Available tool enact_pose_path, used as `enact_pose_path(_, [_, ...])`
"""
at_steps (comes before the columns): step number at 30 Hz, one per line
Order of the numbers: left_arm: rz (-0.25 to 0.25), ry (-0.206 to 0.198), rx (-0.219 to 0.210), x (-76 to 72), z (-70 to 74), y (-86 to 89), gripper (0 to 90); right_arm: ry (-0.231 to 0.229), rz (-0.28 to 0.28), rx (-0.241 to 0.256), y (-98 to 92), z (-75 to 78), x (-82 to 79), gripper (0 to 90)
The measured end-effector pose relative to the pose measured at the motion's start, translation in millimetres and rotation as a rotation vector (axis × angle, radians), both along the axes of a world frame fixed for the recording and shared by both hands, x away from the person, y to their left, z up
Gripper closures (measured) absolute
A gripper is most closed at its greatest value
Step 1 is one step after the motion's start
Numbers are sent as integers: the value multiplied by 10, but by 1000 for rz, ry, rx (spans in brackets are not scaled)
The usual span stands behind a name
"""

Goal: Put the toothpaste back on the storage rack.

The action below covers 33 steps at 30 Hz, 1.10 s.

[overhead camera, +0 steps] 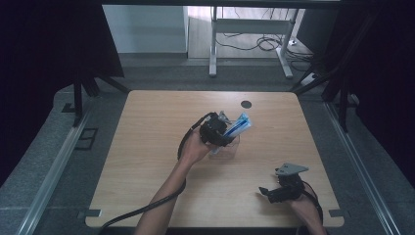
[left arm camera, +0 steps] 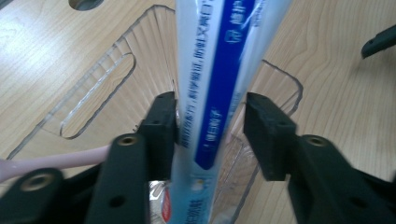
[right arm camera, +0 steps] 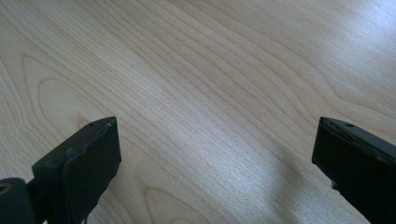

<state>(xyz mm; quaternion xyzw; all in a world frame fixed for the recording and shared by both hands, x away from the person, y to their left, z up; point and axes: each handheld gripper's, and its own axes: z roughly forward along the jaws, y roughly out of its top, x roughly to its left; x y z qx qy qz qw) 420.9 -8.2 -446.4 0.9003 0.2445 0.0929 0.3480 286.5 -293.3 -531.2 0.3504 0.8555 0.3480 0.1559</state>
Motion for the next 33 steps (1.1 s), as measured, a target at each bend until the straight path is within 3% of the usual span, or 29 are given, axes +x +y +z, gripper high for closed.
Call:
enact_pose_path(4, [10, -14, -10, 5, 1, 27, 466, 0, 0, 0, -2, 0, 1, 13])
enact_pose_path(8, [17, -1, -37, 12, 14, 51, 386, -2, 0, 2, -2, 1, 0, 13])
enact_pose_path(14, [1, 21, -77, 0, 46, 70, 277, -8, 0, 8, 0, 10, -5, 13])
enact_pose_path(21, [-11, 11, -101, -35, 114, 114, 156, -8, 0, 14, -5, 14, -4, 13])
enact_pose_path(25, [-3, 12, -107, -57, 140, 132, 134, -9, -1, 15, -4, 11, -3, 13])
enact_pose_path(33, [1, -33, -98, -140, 197, 190, 129, -9, 0, 14, -4, 9, -3, 13])
